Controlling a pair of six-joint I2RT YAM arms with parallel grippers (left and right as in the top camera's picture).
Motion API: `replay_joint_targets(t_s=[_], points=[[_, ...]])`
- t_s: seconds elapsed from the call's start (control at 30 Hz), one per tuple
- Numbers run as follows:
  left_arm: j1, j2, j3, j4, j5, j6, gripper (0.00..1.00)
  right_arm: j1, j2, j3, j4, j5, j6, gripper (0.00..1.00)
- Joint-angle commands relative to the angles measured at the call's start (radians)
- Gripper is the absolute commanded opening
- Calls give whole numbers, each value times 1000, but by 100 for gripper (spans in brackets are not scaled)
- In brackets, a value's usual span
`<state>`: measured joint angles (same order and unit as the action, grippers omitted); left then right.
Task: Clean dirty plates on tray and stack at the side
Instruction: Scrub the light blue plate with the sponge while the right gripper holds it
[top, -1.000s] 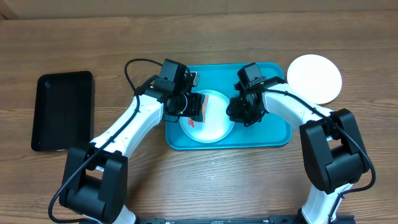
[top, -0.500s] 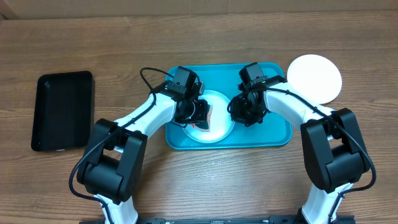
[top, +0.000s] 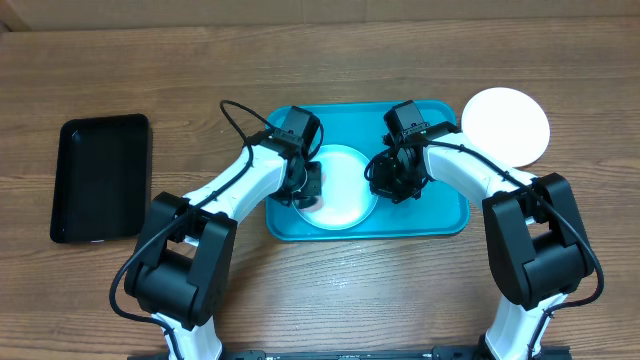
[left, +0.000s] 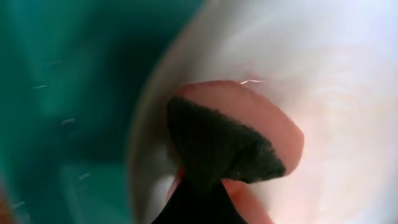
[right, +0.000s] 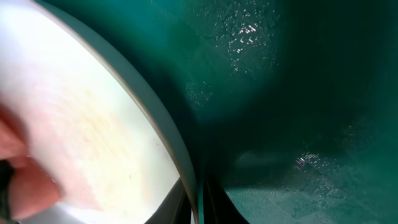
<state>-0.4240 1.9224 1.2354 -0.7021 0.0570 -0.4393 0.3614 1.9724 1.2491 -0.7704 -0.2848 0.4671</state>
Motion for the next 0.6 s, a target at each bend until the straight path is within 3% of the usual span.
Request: replay_joint_targets(t_s=[0.0, 0.3, 0.57], points=[[10, 9, 45, -46, -206, -21, 4, -6, 44, -31, -1, 66, 5, 9], [-8, 47, 56, 100, 144, -46, 4, -6, 44, -31, 4, 66, 5, 9], [-80, 151, 56, 107, 184, -107, 4, -6, 44, -31, 3, 66, 5, 9]])
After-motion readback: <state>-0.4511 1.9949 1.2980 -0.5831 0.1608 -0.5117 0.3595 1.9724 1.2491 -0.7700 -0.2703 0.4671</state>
